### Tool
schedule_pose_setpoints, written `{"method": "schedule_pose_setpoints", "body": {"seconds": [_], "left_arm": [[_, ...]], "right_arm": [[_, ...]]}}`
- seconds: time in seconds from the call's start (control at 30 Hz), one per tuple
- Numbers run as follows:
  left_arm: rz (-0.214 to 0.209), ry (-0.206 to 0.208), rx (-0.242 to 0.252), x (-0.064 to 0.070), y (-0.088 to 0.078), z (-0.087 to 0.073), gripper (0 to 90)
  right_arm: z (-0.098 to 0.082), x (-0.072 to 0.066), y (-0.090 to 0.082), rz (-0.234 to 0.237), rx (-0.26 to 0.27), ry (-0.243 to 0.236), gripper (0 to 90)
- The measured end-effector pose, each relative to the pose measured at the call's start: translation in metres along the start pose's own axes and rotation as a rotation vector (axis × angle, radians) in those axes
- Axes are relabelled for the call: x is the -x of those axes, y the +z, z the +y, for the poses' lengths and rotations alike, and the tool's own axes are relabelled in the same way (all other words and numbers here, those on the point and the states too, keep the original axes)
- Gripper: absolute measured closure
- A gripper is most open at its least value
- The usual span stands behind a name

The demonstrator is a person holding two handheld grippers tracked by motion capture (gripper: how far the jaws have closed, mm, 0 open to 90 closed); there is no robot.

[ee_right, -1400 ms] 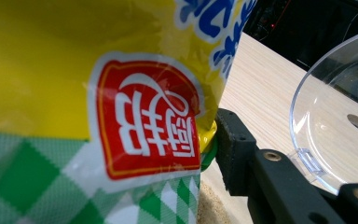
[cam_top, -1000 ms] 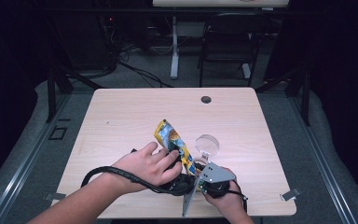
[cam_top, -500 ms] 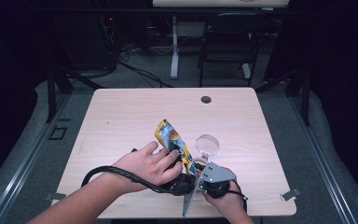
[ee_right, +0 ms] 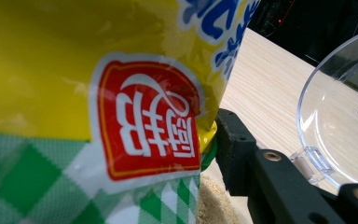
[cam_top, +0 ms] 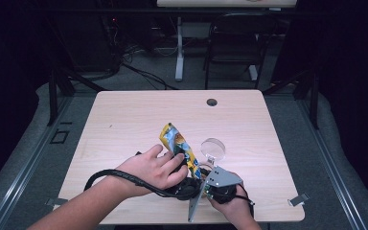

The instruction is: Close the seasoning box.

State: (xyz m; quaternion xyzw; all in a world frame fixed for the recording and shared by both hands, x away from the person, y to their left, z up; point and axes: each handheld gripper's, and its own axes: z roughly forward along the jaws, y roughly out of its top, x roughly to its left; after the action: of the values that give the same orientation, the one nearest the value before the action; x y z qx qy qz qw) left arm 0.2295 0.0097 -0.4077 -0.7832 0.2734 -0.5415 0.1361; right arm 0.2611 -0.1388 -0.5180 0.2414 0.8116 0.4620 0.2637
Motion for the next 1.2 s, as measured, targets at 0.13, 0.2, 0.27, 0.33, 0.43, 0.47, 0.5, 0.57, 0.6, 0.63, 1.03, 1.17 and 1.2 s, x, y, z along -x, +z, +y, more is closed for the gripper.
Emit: {"method": "schedule_pose_setpoints", "body": {"seconds": [0.13,0.2,0.27,0.33,0.43,0.47,0.5,0.57,0.6,0.63,1.03,1.17,1.2], "left_arm": [[-0.001,-0.001,0.001,-0.0004,-0.0002,0.0,88.6],[0.004,-0.002,0.007,-0.0005,0.0002,-0.0001,88.6],[0.004,-0.002,0.007,-0.0006,0.0002,0.0002,88.6],[0.004,0.0,0.007,-0.0008,0.0003,0.0004,88.6],[0.005,-0.001,0.011,-0.0015,0.0007,0.0007,88.6],[0.005,-0.002,0.013,-0.0016,0.0008,0.0009,88.6],[0.005,-0.002,0.012,-0.0017,0.0008,0.001,88.6],[-0.001,0.0,0.011,-0.0024,0.0005,0.0015,88.6],[-0.002,-0.001,0.012,-0.0026,0.0005,0.0016,88.6],[-0.001,-0.001,0.012,-0.0028,0.0005,0.0017,88.6],[0.004,0.002,0.024,-0.0052,0.0021,0.005,88.6],[0.006,0.003,0.026,-0.0058,0.0023,0.0056,88.6],[0.006,0.002,0.027,-0.0059,0.0023,0.0057,88.6]], "right_arm": [[0.0001,0.0002,-0.0003,0.001,0.001,0.001,71.3],[0.0002,0.0002,-0.0009,0.005,0.002,0.005,71.4],[0.0001,0.0002,-0.0013,0.004,-0.001,0.003,71.4],[0.0,0.0004,-0.0018,0.004,-0.004,0.004,71.3],[-0.0002,0.0005,-0.0024,0.001,-0.005,0.006,71.4],[-0.0004,0.0004,-0.0023,0.001,-0.002,0.01,71.4],[-0.0006,0.0003,-0.0026,0.001,-0.001,0.011,71.3],[-0.0007,0.0006,-0.0031,0.004,-0.005,0.01,71.4],[-0.0007,0.0008,-0.0037,0.003,-0.006,0.01,71.3],[-0.0007,0.0008,-0.0037,0.003,-0.006,0.01,71.3],[-0.0028,0.0024,-0.0075,-0.012,-0.018,0.011,71.3],[-0.0033,0.0029,-0.0085,-0.011,-0.015,0.019,71.4],[-0.0036,0.003,-0.009,-0.014,-0.016,0.02,71.3]]}}
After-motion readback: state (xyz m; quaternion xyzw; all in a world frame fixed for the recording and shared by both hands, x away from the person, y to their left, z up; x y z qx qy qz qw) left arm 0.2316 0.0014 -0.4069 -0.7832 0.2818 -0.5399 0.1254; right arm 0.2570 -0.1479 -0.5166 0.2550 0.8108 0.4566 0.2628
